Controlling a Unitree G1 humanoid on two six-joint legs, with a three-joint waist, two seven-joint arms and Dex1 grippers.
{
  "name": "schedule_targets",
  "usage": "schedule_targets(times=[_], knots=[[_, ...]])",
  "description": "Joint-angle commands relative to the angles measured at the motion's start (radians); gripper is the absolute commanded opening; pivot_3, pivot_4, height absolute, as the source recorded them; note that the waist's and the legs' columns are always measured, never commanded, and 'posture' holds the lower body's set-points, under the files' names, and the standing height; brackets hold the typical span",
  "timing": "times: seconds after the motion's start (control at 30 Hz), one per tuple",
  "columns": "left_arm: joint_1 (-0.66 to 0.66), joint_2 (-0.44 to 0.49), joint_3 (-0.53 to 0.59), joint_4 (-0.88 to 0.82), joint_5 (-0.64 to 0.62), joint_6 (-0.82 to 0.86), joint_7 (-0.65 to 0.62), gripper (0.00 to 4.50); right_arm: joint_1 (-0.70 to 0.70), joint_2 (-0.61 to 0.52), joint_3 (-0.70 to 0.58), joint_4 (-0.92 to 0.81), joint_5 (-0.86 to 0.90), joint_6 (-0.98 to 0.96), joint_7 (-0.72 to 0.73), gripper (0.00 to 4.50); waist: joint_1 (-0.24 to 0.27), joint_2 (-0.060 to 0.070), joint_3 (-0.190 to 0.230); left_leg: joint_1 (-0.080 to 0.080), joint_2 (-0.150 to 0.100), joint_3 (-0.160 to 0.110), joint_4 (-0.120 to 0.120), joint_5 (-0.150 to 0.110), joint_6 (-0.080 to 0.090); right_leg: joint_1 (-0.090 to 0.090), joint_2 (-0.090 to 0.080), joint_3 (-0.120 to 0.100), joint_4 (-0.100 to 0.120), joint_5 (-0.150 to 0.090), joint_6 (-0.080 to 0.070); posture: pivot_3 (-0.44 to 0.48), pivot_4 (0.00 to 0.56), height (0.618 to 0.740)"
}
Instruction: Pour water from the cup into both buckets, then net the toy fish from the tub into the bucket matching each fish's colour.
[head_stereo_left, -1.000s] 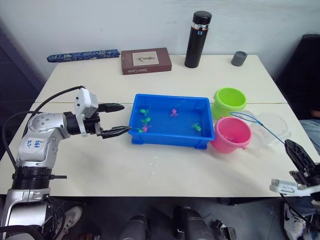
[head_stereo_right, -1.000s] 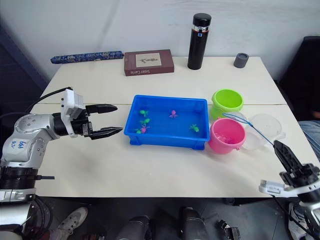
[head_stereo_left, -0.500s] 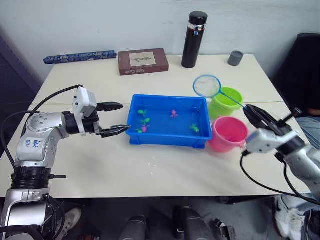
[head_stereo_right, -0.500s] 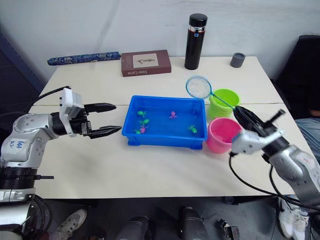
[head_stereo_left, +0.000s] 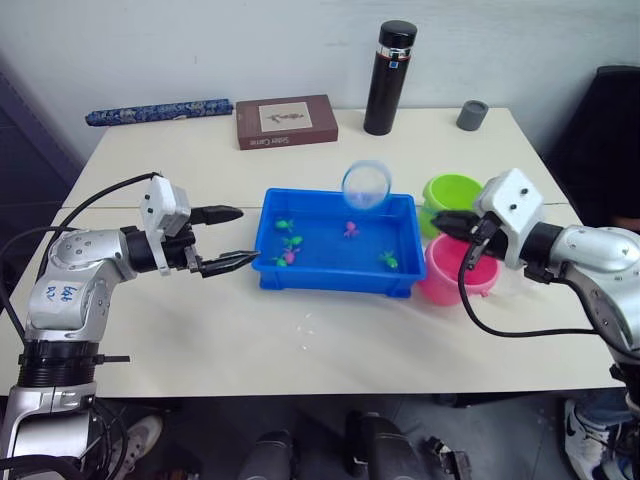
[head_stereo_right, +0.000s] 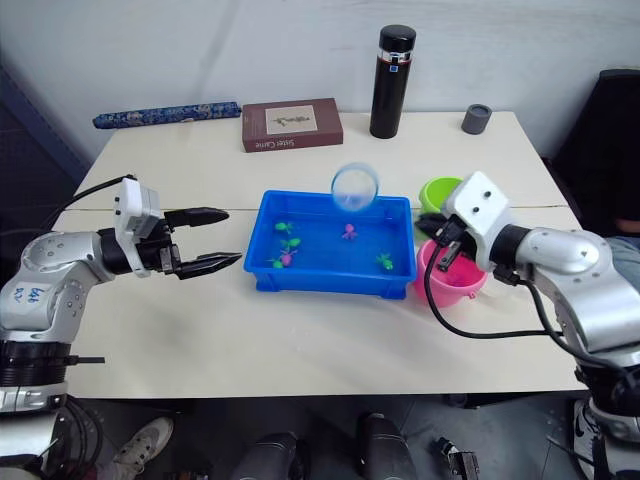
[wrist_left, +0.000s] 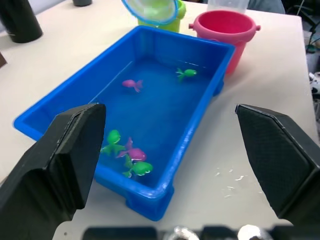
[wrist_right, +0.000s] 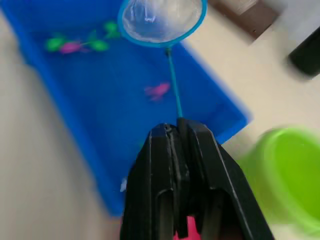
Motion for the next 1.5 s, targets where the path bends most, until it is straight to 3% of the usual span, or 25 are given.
schedule_targets(times=[0.03,0.33,0.57,0.97,1.5], knots=[[0.026,0.016,0.048,-0.083,-0.036,0.031,0.027,4.47,-0.062,-0.004,-0.009,-0.022,0.085,0.178,0.017,0.00,0.000,0.000,0.000,0.000,0.000,0.000,0.000,0.000,0.000,0.000,0.000,0.000,-0.001,0.000,0.000,0.000,0.150,0.739],[0.199,-0.048,0.127,-0.335,-0.130,0.176,0.218,4.47,-0.104,0.077,0.052,-0.020,0.096,0.347,-0.045,0.00,0.001,0.000,0.000,-0.003,0.000,-0.002,0.000,-0.001,-0.001,-0.002,0.000,-0.001,-0.003,0.000,0.000,0.000,0.150,0.739],[0.228,-0.083,0.099,-0.381,-0.134,0.187,0.278,4.47,-0.166,0.158,0.132,0.030,0.059,0.464,-0.125,0.00,0.003,0.000,0.000,-0.005,-0.001,-0.003,0.002,-0.001,-0.001,-0.002,-0.001,-0.004,-0.004,0.000,0.000,0.000,0.150,0.739],[0.224,-0.070,0.103,-0.388,-0.138,0.181,0.279,4.47,-0.262,0.235,0.223,0.179,-0.043,0.536,-0.212,0.00,0.000,0.000,0.000,-0.006,-0.001,-0.006,0.002,-0.001,-0.001,-0.002,-0.001,-0.007,-0.003,0.000,0.000,0.000,0.150,0.739],[0.217,-0.013,0.077,-0.370,-0.112,0.163,0.230,4.47,-0.358,0.380,0.163,0.421,-0.183,0.507,-0.344,0.00,0.000,0.000,0.000,-0.008,-0.001,-0.008,0.001,0.000,-0.001,-0.003,-0.002,-0.009,-0.003,0.000,0.000,0.000,0.150,0.739]])
